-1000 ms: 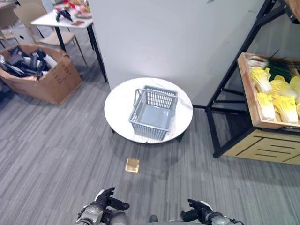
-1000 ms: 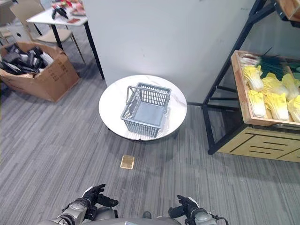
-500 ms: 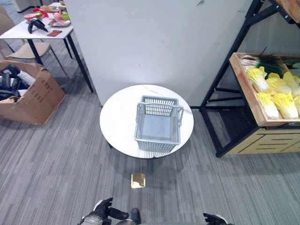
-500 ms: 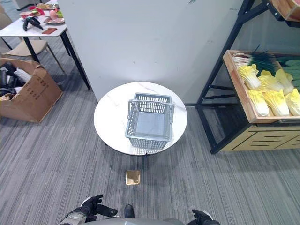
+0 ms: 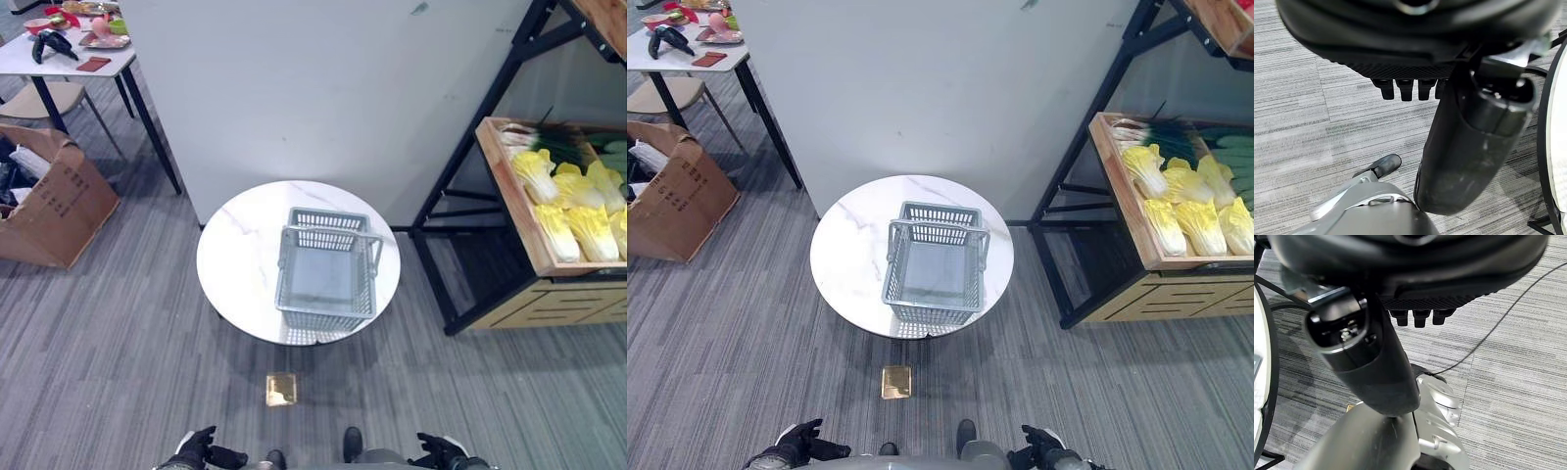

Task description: Get the vegetables into the basket

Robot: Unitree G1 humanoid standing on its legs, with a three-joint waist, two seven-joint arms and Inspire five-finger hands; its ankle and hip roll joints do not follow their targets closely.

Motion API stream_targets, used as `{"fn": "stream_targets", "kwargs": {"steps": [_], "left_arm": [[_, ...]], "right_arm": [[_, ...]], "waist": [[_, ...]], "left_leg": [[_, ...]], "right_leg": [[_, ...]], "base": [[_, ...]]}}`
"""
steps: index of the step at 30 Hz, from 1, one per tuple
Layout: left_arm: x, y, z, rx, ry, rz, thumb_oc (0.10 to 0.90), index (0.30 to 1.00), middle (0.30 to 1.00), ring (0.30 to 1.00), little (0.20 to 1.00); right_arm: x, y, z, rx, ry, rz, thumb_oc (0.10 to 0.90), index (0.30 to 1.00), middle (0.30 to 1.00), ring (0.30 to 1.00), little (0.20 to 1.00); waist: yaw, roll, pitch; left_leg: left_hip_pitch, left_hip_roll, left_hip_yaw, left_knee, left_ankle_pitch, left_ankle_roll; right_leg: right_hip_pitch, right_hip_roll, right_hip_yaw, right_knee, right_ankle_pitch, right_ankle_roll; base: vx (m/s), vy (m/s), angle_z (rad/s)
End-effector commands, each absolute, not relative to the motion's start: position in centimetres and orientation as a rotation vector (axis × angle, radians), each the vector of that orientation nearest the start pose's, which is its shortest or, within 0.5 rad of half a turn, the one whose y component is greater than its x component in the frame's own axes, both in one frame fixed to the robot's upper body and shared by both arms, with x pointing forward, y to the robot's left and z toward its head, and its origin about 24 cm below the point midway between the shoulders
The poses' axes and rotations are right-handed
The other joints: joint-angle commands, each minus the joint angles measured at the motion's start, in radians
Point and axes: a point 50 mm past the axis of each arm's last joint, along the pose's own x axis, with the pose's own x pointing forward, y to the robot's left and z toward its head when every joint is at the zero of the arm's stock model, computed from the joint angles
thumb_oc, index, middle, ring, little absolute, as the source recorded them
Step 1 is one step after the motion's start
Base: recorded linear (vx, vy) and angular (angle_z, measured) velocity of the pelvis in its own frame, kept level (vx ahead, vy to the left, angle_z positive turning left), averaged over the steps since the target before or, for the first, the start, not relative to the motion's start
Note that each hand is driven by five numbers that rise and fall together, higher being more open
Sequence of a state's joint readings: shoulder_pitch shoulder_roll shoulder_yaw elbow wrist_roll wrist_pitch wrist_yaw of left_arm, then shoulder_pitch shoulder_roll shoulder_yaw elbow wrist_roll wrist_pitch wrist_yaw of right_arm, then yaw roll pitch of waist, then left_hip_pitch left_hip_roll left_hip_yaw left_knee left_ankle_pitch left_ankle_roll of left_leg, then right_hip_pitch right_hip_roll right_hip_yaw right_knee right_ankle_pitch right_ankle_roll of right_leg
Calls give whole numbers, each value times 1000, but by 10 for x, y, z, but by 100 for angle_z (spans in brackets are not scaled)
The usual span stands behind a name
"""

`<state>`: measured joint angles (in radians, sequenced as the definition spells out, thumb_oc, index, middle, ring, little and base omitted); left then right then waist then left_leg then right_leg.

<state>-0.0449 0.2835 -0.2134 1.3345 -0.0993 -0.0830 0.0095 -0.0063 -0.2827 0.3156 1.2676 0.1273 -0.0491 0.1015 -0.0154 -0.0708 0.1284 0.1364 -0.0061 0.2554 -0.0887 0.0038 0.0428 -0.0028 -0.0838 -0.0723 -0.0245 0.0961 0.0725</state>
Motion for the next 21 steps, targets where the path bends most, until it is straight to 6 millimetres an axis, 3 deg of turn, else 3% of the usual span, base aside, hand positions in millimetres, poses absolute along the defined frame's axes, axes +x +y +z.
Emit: {"fn": "stream_targets", "kwargs": {"steps": [1, 5, 8, 11, 13, 14, 16, 17, 18, 19, 20, 21], "left_arm": [[97, 251, -157, 335, 1214, 62, 900, 1000, 1000, 1000, 1000], [94, 255, -156, 335, 1221, 79, 900, 1000, 1000, 1000, 1000], [93, 258, -155, 319, 1206, 107, 900, 1000, 1000, 1000, 1000], [91, 254, -157, 302, 1203, 114, 900, 1000, 1000, 1000, 1000], [91, 253, -157, 300, 1202, 114, 900, 1000, 1000, 1000, 1000], [91, 252, -157, 298, 1204, 117, 900, 1000, 1000, 1000, 1000], [92, 252, -157, 301, 1207, 123, 900, 1000, 1000, 1000, 1000], [92, 252, -157, 301, 1207, 123, 900, 1000, 1000, 1000, 1000], [93, 252, -157, 304, 1206, 124, 900, 1000, 1000, 1000, 1000], [93, 252, -157, 304, 1206, 124, 900, 1000, 1000, 1000, 1000], [92, 251, -158, 309, 1210, 122, 900, 1000, 1000, 1000, 1000], [92, 251, -158, 309, 1210, 122, 900, 1000, 1000, 1000, 1000]], "right_arm": [[109, -215, -159, -167, 1142, 101, 900, 1000, 1000, 1000, 1000], [125, -227, -150, -118, 1051, 2, 900, 1000, 1000, 1000, 1000], [164, -248, -118, -157, 805, -89, 900, 1000, 1000, 1000, 1000], [191, -263, -82, -241, 601, -131, 900, 1000, 1000, 1000, 1000], [197, -268, -73, -266, 553, -149, 900, 1000, 1000, 1000, 1000], [210, -271, -54, -280, 457, -174, 900, 1000, 1000, 1000, 1000], [226, -272, -26, -297, 316, -179, 900, 1000, 1000, 1000, 1000], [226, -272, -26, -297, 316, -179, 900, 1000, 1000, 1000, 1000], [239, -266, -2, -303, 200, -159, 900, 1000, 1000, 1000, 1000], [239, -266, -2, -303, 200, -159, 900, 1000, 1000, 1000, 1000], [249, -255, 20, -316, 95, -104, 900, 1000, 1000, 1000, 1000], [249, -255, 20, -316, 95, -104, 900, 1000, 1000, 1000, 1000]], "waist": [[7, 0, -18], [1, -6, -30], [-9, -10, -32], [-15, -6, -38], [-14, -4, -40], [-15, -3, -44], [-15, -2, -50], [-16, -2, -50], [-14, -3, -54], [-14, -3, -53], [-11, -6, -57], [-11, -6, -57]], "left_leg": [[-12, -21, -18, 1, -52, 8], [6, -12, -16, 5, -57, -4], [8, -3, -13, 15, -58, -10], [18, 0, -7, 7, -55, -11], [23, 2, -8, 4, -55, -12], [29, 2, -10, 2, -57, -12], [33, 2, -13, 2, -59, -13], [33, 2, -13, 2, -59, -13], [34, 3, -17, 4, -61, -13], [34, 3, -17, 5, -61, -13], [33, 3, -21, 11, -65, -12], [33, 3, -21, 11, -65, -12]], "right_leg": [[28, -15, 28, 22, -9, 51], [53, -6, 27, 7, -33, 43], [60, 3, 39, 2, -48, 37], [67, 9, 49, -3, -54, 36], [72, 11, 49, -5, -57, 36], [78, 12, 48, -5, -60, 35], [85, 12, 46, -7, -63, 33], [85, 12, 46, -7, -63, 33], [88, 13, 45, -6, -66, 32], [89, 13, 44, -6, -67, 32], [92, 12, 43, -4, -67, 30], [92, 12, 43, -4, -67, 30]], "base": [[53, -99, -3], [48, -107, -2], [11, -100, -4], [14, -47, -5], [30, -27, -7], [46, -35, -5], [23, -14, -1], [0, 0, 0], [0, 0, 0], [37, -14, -1], [0, 0, 0], [38, 5, 3]]}}
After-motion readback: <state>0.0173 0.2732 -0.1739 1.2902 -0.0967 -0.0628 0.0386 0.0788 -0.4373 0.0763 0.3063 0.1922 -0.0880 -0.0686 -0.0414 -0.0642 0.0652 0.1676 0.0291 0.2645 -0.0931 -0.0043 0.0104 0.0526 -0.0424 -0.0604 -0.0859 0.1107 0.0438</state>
